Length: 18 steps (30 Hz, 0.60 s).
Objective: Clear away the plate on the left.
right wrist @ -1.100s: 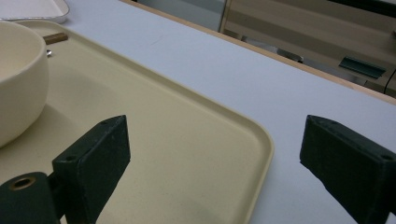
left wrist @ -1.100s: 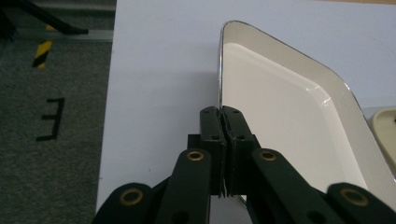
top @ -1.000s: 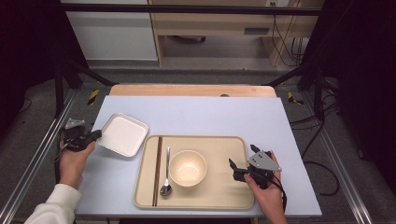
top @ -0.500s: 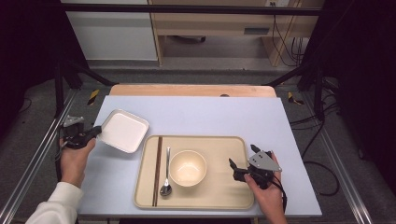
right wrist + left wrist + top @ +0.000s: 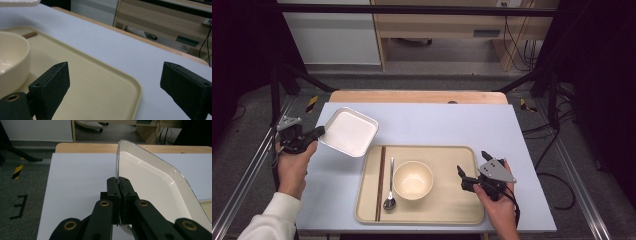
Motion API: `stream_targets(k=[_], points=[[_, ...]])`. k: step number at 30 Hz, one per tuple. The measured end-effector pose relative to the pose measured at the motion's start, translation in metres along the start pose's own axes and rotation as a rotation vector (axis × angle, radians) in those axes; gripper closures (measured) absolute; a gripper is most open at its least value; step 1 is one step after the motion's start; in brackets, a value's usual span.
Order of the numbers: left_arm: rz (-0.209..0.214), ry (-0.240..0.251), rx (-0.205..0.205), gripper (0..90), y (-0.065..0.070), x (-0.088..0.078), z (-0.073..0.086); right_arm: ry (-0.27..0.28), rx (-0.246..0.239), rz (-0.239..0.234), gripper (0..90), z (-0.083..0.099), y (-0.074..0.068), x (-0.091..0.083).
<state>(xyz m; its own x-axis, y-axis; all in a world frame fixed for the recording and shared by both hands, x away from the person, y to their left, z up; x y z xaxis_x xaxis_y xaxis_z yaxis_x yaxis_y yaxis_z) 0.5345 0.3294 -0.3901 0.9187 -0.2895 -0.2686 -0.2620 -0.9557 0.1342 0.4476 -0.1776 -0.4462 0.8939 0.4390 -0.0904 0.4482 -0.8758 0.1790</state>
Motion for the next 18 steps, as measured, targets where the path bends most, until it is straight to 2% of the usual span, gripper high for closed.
stream_targets(k=[5,8,13,18], points=[[0.041,0.027,0.021,88.3,0.025,0.002,-0.018,0.045,0.004,-0.018,9.8,-0.027,-0.011,-0.001],[0.063,0.037,0.033,88.4,0.039,0.004,-0.026,0.069,0.013,-0.048,9.8,-0.04,-0.022,0.001],[0.104,0.038,0.062,88.4,0.065,0.009,-0.031,0.081,0.008,-0.09,9.9,-0.051,-0.038,0.007],[0.145,0.036,0.075,88.4,0.087,0.014,-0.031,0.09,0.025,-0.122,10.2,-0.059,-0.051,0.015]])
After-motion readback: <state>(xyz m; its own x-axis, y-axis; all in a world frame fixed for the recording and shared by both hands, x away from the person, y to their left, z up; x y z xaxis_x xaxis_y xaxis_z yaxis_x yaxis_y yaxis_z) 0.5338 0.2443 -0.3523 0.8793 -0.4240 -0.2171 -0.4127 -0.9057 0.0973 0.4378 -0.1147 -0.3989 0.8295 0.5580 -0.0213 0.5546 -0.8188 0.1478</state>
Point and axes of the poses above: each handheld gripper's, and its own axes: x roughly forward along the jaws, z roughly out of its underside, y roughly to its right, the point moved 3 cm from there along x, roughly forward along the jaws, and after that the axes turned 12 degrees about y, right-handed, at the moved point
